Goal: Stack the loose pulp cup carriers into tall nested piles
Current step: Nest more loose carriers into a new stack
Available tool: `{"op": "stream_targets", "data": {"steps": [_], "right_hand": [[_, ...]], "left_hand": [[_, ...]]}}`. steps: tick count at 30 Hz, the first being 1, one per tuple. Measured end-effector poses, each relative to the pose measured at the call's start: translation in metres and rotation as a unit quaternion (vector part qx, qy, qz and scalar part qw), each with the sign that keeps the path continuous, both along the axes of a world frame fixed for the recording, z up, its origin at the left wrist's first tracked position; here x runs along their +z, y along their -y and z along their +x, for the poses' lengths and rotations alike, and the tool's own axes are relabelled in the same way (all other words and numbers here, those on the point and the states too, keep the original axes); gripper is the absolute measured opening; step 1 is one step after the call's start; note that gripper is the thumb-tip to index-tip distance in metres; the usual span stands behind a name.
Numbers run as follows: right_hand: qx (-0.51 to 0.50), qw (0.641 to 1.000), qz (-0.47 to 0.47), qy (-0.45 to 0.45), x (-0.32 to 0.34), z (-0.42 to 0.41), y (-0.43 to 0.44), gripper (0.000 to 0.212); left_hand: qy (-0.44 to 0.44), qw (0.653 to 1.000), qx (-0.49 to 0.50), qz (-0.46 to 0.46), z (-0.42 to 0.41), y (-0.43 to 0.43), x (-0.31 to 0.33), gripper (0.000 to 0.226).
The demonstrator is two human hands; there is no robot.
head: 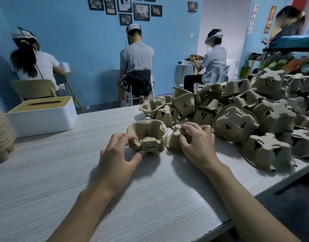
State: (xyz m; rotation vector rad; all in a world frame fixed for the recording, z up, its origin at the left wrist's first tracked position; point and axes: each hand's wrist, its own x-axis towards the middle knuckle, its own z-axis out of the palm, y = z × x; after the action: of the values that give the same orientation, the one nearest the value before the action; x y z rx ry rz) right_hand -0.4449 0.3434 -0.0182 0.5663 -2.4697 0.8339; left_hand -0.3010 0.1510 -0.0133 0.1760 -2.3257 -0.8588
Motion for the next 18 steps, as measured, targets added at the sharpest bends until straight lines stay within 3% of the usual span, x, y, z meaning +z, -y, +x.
{"op": "stream_targets", "data": {"steps": [6, 10, 15, 18], "right_hand": [[0.027, 0.997, 0.066, 0.001, 0.0028, -0.0031, -0.0022, 0.041], [0.065, 0.998, -0.008, 0.014, 0.0002, -0.0026, -0.0009, 0.042], [0.03, 0.99, -0.073, -0.113, 0.0023, -0.0025, -0.0023, 0.069], [0.04, 0.983, -0.072, -0.164, 0.0045, -0.0018, -0.0007, 0.064]], "left_hand": [[0.004, 1.0, -0.001, 0.0, 0.0012, 0.0, 0.0002, 0.033], [0.005, 1.0, -0.004, 0.003, 0.0017, 0.001, 0.0006, 0.033], [0.002, 1.0, -0.008, 0.01, 0.0017, 0.0006, 0.0011, 0.032], [0.001, 1.0, -0.008, 0.011, 0.0014, 0.0006, 0.001, 0.032]]}}
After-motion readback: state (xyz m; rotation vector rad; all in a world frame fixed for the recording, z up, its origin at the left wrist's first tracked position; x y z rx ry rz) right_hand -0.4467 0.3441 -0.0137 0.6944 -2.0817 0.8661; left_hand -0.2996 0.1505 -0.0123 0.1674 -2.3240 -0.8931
